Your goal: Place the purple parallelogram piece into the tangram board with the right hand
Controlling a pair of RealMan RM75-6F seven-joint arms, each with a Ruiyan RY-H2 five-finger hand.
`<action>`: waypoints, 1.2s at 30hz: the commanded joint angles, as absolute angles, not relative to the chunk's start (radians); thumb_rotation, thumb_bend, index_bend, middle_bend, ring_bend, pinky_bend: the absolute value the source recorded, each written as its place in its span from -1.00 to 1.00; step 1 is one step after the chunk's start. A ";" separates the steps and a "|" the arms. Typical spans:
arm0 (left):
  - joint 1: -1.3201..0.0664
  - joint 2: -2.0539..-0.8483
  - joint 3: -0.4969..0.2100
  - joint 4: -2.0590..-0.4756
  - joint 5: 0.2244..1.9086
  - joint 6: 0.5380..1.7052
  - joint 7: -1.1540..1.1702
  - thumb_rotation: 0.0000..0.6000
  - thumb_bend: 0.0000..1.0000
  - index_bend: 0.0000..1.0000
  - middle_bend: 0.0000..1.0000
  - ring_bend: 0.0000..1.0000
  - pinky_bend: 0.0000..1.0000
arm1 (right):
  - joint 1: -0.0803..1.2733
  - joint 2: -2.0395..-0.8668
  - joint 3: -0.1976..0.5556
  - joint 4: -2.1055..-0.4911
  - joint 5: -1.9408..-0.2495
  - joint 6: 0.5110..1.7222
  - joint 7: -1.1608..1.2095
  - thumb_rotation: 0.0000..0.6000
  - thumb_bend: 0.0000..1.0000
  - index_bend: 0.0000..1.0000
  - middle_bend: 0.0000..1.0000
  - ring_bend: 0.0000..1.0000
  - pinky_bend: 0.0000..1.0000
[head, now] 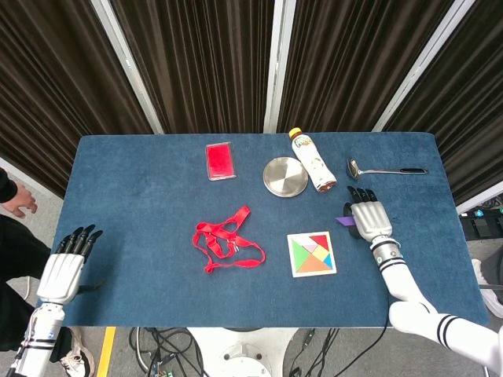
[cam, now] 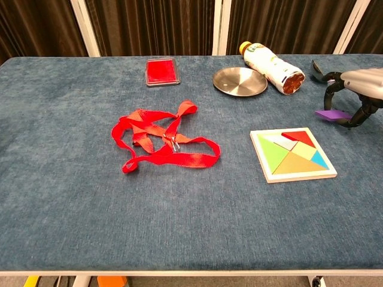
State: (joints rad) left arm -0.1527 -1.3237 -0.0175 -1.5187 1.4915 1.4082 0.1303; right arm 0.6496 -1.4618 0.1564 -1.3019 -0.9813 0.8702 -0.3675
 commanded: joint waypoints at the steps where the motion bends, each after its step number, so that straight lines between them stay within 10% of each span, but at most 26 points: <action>1: -0.153 -1.325 -0.017 -1.516 1.492 1.408 0.124 1.00 -0.88 -0.78 -0.92 -1.00 -0.71 | 0.649 -1.424 0.162 -1.386 -0.980 0.901 -0.397 1.00 -0.40 0.03 -1.00 -1.00 -1.00; 16: -0.144 -1.327 -0.012 -1.462 1.497 1.413 0.020 1.00 -0.88 -0.78 -0.92 -1.00 -0.71 | 0.720 -1.437 0.179 -1.745 -0.648 1.111 -0.751 1.00 -0.37 0.03 -1.00 -1.00 -1.00; 36: -0.126 -1.352 -0.005 -1.369 1.503 1.426 -0.111 1.00 -0.88 -0.78 -0.92 -1.00 -0.71 | 0.819 -1.669 0.226 -1.738 -0.440 1.332 -0.937 1.00 -0.37 0.05 -0.98 -1.00 -1.00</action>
State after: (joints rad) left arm -0.1268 -1.3513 -0.0058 -1.3710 1.5029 1.4260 -0.1094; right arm 0.8146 -1.6603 0.2210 -1.7438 -0.4492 1.3249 -0.9287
